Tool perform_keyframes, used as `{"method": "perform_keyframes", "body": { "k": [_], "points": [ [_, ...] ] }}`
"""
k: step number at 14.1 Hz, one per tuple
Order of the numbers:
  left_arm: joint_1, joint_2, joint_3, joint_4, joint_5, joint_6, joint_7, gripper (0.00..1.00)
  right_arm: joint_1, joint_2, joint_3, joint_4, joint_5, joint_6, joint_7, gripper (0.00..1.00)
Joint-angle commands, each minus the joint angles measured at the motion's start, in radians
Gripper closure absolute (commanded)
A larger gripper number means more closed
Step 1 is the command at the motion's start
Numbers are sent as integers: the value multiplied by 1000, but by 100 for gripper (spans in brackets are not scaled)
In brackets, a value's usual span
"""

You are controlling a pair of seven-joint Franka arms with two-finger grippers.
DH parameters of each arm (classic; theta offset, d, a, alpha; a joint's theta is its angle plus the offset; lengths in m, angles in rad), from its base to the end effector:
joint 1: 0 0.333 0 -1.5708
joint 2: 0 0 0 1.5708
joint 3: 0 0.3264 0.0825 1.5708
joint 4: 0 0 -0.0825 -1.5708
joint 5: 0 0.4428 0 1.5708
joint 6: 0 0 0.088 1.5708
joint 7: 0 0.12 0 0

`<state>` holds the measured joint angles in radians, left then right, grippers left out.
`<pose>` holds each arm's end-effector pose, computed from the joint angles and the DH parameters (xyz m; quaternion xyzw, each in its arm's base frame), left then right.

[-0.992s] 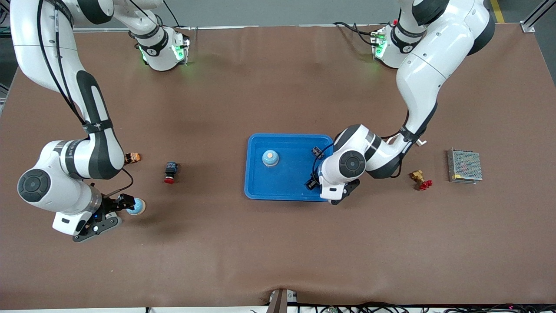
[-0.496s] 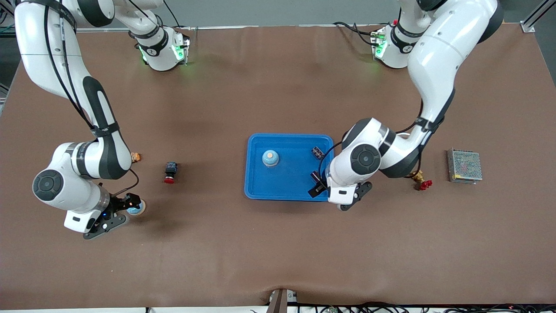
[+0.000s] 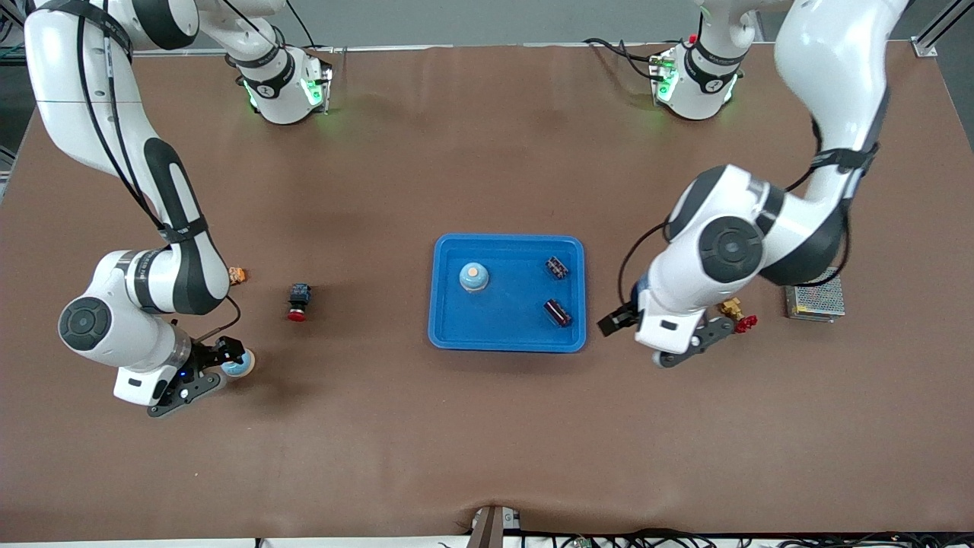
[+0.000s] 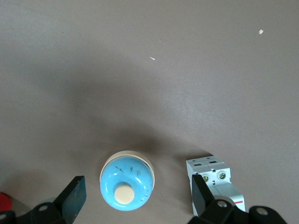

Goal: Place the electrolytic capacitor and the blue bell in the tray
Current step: 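Release the capacitor in the tray while the right gripper grasps the bell, then lift the bell with the right gripper while the left gripper returns to rest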

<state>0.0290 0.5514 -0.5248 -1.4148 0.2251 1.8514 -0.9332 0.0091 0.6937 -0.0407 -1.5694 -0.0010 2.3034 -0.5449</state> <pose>0.7003 -0.2815 0.3858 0.9765 0.2131 -0.0326 0.0063 0.7582 -0.0204 0.1961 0.9656 0.2589 0.0158 0.0185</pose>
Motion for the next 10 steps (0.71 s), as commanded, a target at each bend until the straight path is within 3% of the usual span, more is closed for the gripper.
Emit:
{"method": "perform_keyframes", "body": {
  "k": [1, 10],
  "points": [
    [52, -83, 5, -27, 2, -72, 124, 0, -23, 7, 22, -9, -1, 16, -27, 0],
    [189, -249, 2, -26, -4, -210, 393, 0, -23, 9, 22, -66, 19, 79, -50, 0]
  ]
}}
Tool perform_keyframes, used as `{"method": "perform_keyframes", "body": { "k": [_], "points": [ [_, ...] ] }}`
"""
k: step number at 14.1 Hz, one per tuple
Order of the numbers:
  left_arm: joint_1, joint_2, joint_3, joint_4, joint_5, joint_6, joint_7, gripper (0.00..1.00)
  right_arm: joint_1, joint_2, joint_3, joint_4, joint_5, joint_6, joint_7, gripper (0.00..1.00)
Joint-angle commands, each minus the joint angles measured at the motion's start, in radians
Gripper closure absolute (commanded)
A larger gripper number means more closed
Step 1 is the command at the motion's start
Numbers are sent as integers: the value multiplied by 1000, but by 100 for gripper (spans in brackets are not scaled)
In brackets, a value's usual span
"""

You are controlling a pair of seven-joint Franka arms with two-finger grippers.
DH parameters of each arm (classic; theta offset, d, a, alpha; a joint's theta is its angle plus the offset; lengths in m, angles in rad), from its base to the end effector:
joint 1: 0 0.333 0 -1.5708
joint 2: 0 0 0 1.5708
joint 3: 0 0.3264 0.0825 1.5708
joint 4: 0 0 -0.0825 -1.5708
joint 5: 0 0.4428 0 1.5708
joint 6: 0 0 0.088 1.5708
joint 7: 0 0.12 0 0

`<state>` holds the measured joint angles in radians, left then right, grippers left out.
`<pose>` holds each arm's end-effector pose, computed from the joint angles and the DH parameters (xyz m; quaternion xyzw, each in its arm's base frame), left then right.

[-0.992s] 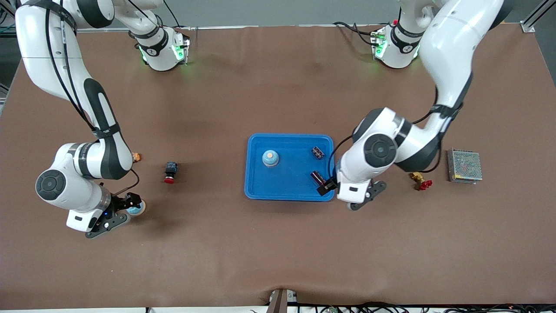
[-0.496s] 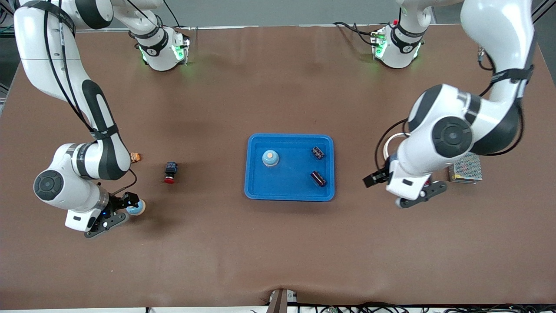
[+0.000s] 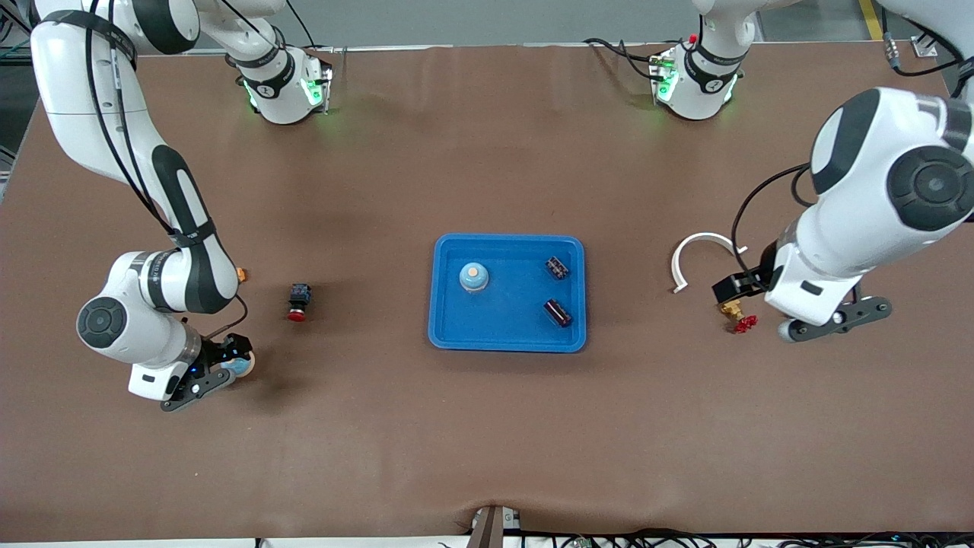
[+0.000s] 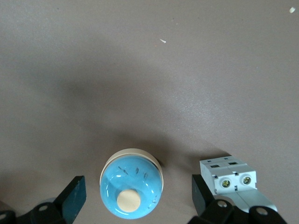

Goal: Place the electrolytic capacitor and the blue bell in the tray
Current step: 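Lift the bell with the right gripper while the left gripper returns to rest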

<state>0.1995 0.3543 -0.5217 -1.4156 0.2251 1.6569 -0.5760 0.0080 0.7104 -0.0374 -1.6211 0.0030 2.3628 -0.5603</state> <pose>0.6938 -0.1533 0.5017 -0.9915 -0.1236 0.0194 0.0365 0.7446 -0.0192 0.1642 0.9638 0.2658 0.0120 0.0152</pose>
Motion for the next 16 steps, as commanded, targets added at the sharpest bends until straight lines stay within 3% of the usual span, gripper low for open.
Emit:
{"method": "perform_keyframes", "body": {
  "k": [1, 7, 9, 11, 14, 16],
  "points": [
    [27, -67, -1, -25, -9, -20, 50, 0, -22, -8, 19, -16, 15, 27, -35, 0],
    [86, -136, -11, -19, -24, -91, 165, 0, -20, -8, 19, -62, 15, 85, -35, 0],
    [81, -184, 24, -22, -68, -92, 203, 0, -20, -8, 19, -63, 15, 85, -36, 0],
    [45, -205, 78, -25, -79, -109, 220, 0, -20, -6, 19, -75, 17, 93, -36, 0],
    [-121, -244, 294, -28, -110, -120, 323, 0, -20, -6, 20, -100, 17, 138, -35, 0],
    [-184, -276, 391, -45, -142, -120, 390, 0, -20, -6, 20, -102, 17, 138, -36, 0]
  ]
}}
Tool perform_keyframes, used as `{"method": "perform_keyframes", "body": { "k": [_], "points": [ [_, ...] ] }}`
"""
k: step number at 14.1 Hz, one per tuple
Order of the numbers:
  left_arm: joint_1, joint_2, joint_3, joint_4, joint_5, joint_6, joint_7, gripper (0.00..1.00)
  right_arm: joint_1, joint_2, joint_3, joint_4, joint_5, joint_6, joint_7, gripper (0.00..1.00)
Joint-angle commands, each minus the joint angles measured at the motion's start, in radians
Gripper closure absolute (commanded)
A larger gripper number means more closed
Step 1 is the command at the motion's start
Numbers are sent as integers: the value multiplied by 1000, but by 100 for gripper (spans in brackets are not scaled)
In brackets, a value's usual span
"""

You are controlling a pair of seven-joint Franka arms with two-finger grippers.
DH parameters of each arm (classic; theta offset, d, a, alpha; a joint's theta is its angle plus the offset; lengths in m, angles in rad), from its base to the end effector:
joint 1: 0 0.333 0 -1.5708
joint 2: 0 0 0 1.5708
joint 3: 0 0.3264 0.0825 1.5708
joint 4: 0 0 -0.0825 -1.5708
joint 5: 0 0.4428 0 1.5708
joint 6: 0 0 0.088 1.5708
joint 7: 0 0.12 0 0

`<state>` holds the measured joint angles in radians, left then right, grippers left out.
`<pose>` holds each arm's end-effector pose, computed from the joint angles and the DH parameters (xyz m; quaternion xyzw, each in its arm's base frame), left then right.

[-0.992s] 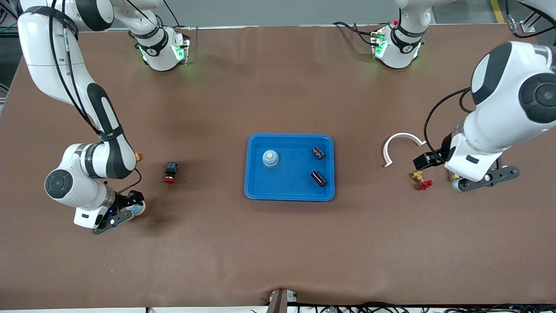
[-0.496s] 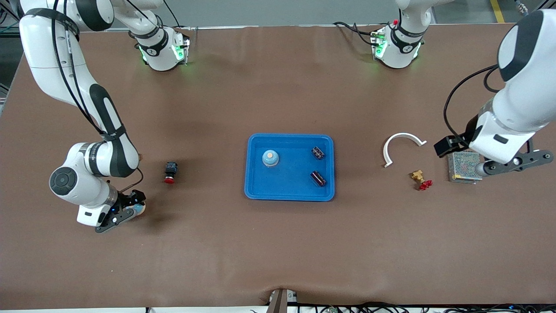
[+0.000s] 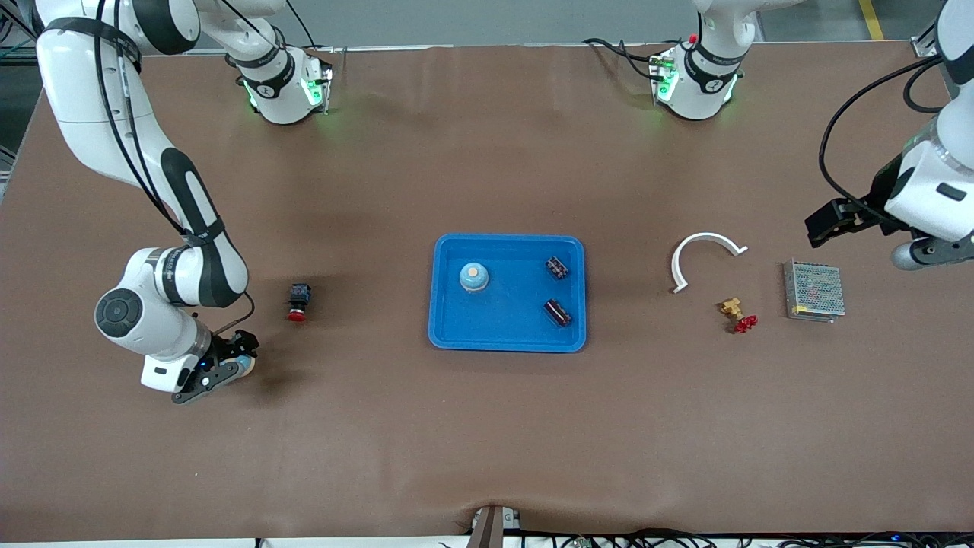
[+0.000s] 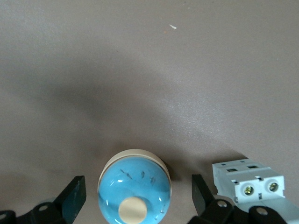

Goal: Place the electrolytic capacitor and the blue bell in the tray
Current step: 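Lift the bell with the right gripper while the left gripper returns to rest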

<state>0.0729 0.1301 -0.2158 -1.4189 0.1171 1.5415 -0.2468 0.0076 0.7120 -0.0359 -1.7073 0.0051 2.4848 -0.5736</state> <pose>0.6479 -0.0695 0.6197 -0.9975 -0.0543 -0.0064 0.0442 0.7258 -0.0188 0.1348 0.9617 0.2718 0.0285 0.0193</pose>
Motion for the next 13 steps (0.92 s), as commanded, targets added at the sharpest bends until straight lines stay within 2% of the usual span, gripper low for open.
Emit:
{"method": "perform_keyframes", "body": {
  "k": [1, 3, 8, 13],
  "points": [
    [-86, -78, 123, -69, -37, -4, 81, 0, -20, -8, 19, -15, 15, 17, -22, 0],
    [-151, -121, 202, -110, -37, -4, 110, 0, -20, -6, 19, -17, 15, 20, -23, 0],
    [-165, -178, 236, -146, -39, -11, 199, 0, -20, -6, 19, -23, 15, 28, -22, 1],
    [-173, -188, 237, -146, -51, -47, 207, 0, -20, -6, 19, -25, 15, 26, -22, 36]
  ]
}}
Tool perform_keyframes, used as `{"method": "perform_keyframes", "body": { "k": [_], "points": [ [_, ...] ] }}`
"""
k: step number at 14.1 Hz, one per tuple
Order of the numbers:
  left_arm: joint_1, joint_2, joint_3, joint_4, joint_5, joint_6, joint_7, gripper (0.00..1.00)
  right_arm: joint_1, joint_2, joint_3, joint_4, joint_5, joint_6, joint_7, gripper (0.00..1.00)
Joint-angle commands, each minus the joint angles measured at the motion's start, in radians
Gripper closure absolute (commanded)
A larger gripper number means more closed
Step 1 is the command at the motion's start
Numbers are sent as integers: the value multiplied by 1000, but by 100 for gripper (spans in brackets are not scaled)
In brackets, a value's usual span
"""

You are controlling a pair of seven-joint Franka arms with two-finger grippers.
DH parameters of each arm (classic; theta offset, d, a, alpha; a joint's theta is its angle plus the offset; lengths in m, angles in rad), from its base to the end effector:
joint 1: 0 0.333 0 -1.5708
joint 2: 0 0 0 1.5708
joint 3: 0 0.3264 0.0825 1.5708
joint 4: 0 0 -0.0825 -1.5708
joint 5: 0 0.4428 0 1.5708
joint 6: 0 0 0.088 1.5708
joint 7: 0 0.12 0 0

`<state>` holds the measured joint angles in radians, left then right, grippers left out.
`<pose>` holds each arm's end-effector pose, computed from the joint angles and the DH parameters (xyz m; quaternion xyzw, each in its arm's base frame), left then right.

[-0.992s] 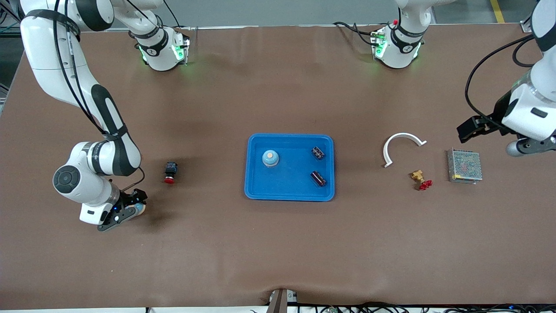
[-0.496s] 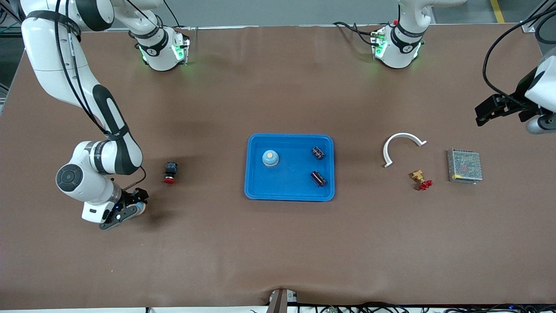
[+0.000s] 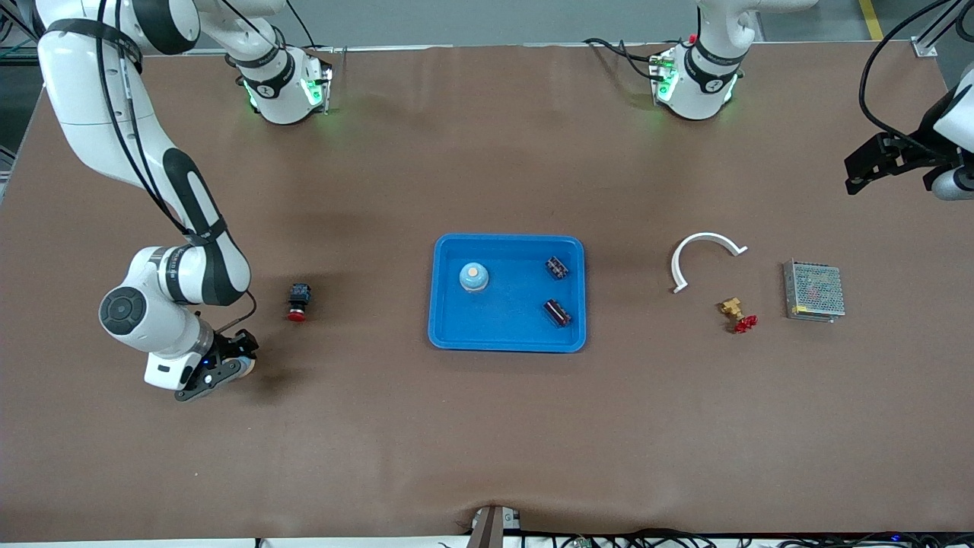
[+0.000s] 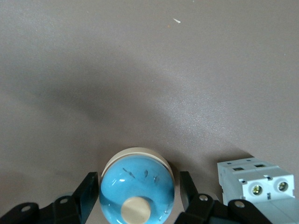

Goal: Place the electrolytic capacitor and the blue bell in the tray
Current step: 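Lift the bell with the right gripper while the left gripper returns to rest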

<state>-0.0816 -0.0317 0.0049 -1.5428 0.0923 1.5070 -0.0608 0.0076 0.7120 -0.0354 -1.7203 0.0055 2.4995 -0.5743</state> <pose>0.5958 -0.0341 0.6508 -0.9989 0.0051 -0.0011 0.0460 0.7224 -0.0186 0.1304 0.9616 0.2721 0.0294 0.0193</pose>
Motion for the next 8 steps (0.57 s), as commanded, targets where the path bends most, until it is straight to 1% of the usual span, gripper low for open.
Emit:
{"method": "perform_keyframes", "body": {
  "k": [1, 2, 4, 5, 8],
  "points": [
    [-20, -31, 21, -31, -40, -13, 42, 0, -20, -6, 18, -12, 14, 12, -21, 39],
    [-26, -46, 44, -48, -48, -13, 61, 0, -20, -6, 18, -12, 14, 12, -21, 44],
    [-40, -56, 50, -60, -49, -13, 47, 0, -20, -8, 18, -12, 14, 10, -19, 55],
    [-41, -54, 50, -57, -49, -14, 42, 0, -20, -8, 18, -10, 14, 6, -18, 57],
    [-37, -54, 50, -57, -49, -14, 50, 0, -14, -14, 20, -1, 14, -4, -9, 60]
  ]
}}
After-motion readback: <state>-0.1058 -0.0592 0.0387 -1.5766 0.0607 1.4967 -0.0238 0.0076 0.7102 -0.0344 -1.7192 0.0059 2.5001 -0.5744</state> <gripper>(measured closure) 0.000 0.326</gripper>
